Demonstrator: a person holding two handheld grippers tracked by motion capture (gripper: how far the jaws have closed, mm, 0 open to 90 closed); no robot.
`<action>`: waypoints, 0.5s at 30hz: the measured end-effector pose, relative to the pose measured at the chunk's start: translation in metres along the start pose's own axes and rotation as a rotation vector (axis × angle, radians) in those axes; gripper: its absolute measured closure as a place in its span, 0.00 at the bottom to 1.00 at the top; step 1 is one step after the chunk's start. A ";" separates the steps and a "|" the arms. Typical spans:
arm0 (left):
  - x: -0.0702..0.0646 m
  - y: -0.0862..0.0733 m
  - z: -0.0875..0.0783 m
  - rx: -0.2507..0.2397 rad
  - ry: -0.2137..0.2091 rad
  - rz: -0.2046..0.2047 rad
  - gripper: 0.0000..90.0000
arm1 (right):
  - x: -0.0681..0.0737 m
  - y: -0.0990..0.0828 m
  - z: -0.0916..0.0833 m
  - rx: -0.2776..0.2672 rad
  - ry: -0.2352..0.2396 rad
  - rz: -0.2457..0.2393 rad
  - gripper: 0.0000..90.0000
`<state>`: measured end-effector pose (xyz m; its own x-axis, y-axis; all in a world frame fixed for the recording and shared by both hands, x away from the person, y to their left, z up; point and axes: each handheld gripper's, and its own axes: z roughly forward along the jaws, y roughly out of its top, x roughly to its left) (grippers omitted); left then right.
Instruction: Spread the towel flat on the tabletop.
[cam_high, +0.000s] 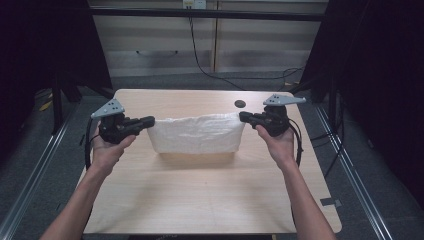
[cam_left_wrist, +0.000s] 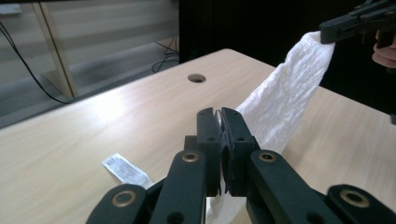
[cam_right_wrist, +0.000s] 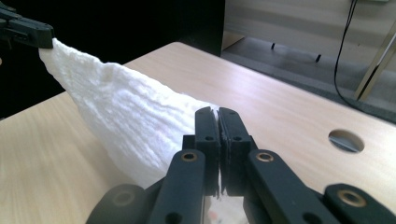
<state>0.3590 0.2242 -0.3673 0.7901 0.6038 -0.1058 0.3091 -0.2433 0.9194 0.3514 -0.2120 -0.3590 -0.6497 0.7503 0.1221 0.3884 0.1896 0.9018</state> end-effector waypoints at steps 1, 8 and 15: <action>0.000 0.000 0.000 0.000 0.000 0.000 0.97 | 0.000 -0.005 -0.001 -0.001 0.006 0.010 0.98; -0.015 -0.024 0.003 0.058 -0.022 -0.006 0.97 | 0.011 -0.034 -0.007 0.034 0.026 -0.003 0.98; -0.027 -0.070 0.010 0.162 -0.065 -0.037 0.97 | 0.023 -0.067 -0.015 0.068 0.066 0.006 0.97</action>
<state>0.3217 0.2174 -0.4322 0.8075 0.5658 -0.1671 0.4154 -0.3441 0.8420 0.3008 -0.2166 -0.4100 -0.6878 0.7088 0.1565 0.4343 0.2291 0.8711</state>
